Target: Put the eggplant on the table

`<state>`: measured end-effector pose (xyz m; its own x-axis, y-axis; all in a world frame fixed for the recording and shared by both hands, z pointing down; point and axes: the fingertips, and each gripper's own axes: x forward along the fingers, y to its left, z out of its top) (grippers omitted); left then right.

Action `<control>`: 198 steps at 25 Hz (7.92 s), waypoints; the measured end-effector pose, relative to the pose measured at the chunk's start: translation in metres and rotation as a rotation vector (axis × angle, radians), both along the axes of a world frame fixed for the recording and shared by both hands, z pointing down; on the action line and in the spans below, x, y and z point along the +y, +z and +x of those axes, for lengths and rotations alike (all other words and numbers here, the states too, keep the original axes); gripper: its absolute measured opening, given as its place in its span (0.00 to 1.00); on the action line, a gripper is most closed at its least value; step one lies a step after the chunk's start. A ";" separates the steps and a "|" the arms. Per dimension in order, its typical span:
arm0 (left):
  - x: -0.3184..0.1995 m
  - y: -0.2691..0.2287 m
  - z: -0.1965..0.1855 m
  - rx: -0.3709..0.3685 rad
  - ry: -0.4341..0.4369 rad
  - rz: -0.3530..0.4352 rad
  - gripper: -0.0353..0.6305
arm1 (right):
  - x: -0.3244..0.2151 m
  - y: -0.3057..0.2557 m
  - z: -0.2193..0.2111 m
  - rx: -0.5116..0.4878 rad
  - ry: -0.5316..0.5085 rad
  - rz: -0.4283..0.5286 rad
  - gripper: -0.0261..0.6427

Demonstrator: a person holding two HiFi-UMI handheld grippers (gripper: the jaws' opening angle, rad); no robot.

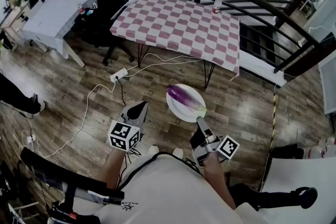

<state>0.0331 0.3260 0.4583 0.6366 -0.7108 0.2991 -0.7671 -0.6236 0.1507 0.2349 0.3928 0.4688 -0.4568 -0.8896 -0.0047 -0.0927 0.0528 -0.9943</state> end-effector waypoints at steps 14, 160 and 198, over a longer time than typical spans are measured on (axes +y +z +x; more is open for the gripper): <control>-0.002 -0.006 -0.018 0.002 0.007 0.026 0.06 | 0.001 0.000 -0.018 -0.006 0.015 0.008 0.09; -0.458 0.011 -0.050 -0.019 -0.024 0.002 0.06 | -0.471 0.002 -0.064 -0.025 -0.067 0.011 0.10; -0.569 0.045 -0.180 0.006 -0.267 -0.055 0.06 | -0.629 0.035 -0.165 -0.016 -0.259 -0.025 0.10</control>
<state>-0.1471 -0.2431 0.5030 0.4312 -0.8363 0.3385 -0.9020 -0.3905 0.1841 0.0698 -0.2367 0.5034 -0.6692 -0.7431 0.0067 -0.0638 0.0484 -0.9968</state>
